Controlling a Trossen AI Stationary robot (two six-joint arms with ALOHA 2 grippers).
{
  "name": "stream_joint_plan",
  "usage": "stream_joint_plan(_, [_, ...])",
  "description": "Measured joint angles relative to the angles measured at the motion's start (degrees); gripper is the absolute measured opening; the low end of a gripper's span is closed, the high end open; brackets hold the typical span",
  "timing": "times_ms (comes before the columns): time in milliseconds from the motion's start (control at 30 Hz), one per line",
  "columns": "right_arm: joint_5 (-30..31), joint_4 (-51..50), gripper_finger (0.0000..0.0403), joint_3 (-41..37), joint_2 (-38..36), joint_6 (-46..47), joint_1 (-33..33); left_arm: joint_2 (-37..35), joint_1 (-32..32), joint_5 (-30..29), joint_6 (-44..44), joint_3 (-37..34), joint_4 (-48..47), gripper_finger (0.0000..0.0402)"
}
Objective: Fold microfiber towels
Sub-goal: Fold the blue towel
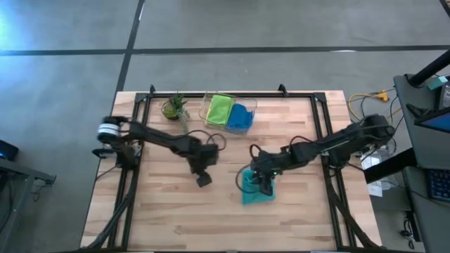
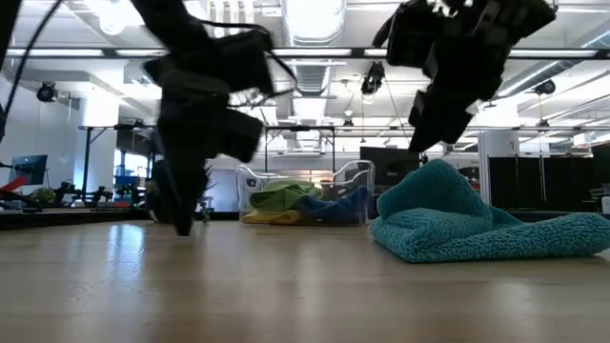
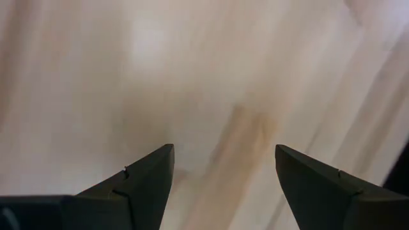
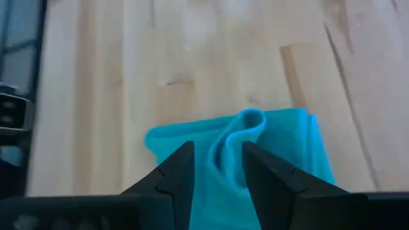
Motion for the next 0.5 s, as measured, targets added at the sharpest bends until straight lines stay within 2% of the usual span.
stream_joint_plan(133, [-0.78,-2.95,0.0134,3.56,4.07,-4.43,-0.91,-7.81,-2.63,-0.28,-12.3,-12.25,14.3,0.0255])
stream_joint_plan(300, [-1.86,-8.69,0.0141,8.39,10.4,-7.53,-1.05,-15.02,-5.82,-4.07,-26.28,-24.41,31.27,0.0255])
stream_joint_plan(500, [-1.73,-14.15,0.0134,13.91,16.46,-10.2,-1.08,-18.53,-7.56,-7.02,-34.12,-31.32,38.69,0.0255])
